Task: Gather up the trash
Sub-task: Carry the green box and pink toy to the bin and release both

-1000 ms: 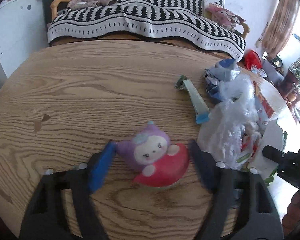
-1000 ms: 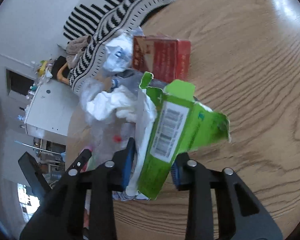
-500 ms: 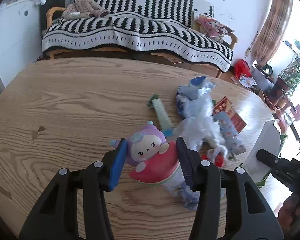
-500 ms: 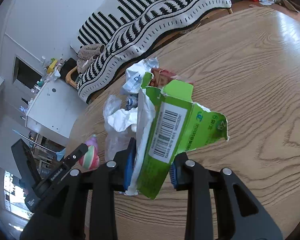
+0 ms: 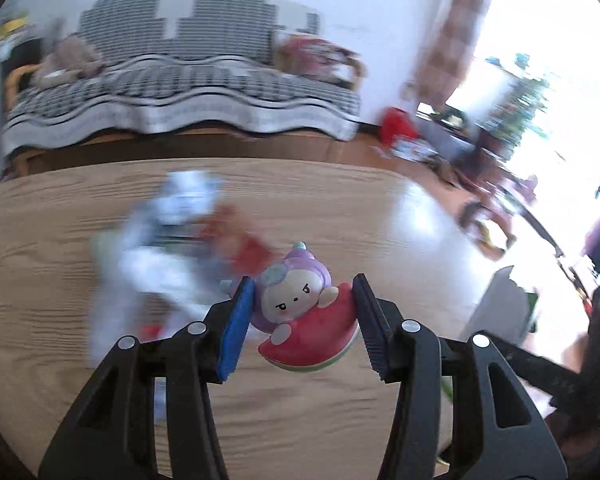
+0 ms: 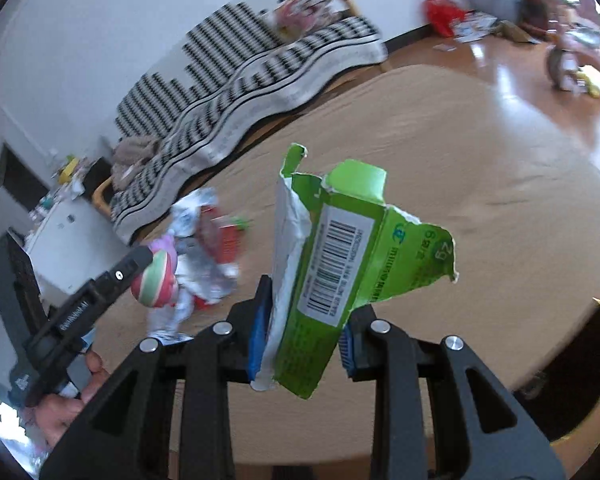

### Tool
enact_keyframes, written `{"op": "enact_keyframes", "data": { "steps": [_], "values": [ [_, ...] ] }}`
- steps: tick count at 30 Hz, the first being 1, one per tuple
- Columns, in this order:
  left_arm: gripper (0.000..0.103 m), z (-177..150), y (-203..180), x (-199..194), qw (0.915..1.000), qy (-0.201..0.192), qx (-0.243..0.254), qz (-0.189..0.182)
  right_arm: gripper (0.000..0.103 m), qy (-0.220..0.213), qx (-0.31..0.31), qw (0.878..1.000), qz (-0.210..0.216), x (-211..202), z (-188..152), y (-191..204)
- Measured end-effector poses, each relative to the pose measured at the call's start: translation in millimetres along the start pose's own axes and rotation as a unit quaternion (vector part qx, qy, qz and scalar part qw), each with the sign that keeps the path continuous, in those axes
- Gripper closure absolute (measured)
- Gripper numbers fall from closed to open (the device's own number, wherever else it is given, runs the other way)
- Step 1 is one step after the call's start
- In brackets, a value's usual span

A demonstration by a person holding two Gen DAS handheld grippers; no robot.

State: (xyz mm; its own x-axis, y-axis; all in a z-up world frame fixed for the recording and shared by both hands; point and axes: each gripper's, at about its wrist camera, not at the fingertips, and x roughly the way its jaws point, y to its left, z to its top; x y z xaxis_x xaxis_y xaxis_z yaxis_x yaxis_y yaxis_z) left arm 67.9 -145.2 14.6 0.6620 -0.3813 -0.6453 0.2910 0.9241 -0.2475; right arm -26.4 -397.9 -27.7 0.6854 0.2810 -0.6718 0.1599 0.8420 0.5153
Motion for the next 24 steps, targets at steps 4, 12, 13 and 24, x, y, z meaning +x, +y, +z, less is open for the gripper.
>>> {"op": "enact_keyframes", "data": {
  "steps": [4, 12, 13, 24],
  "values": [
    [0.053, -20, -85, 18, 0.9953, 0.027, 0.055, -0.075, 0.073, -0.004, 0.009, 0.998, -0.066, -41, -14, -57],
    [0.053, -92, -223, 48, 0.9619, 0.098, 0.169, -0.191, 0.073, 0.003, 0.072, 0.981, -0.180, -125, -53, -180],
    [0.053, -102, -237, 53, 0.9558, 0.109, 0.183, -0.203, 0.073, 0.004, 0.079, 0.979, -0.188, -133, -59, -192],
    [0.053, -161, -292, 92, 0.9229, 0.173, 0.255, -0.230, 0.073, 0.025, 0.122, 0.969, -0.211, -164, -100, -257]
  ]
}}
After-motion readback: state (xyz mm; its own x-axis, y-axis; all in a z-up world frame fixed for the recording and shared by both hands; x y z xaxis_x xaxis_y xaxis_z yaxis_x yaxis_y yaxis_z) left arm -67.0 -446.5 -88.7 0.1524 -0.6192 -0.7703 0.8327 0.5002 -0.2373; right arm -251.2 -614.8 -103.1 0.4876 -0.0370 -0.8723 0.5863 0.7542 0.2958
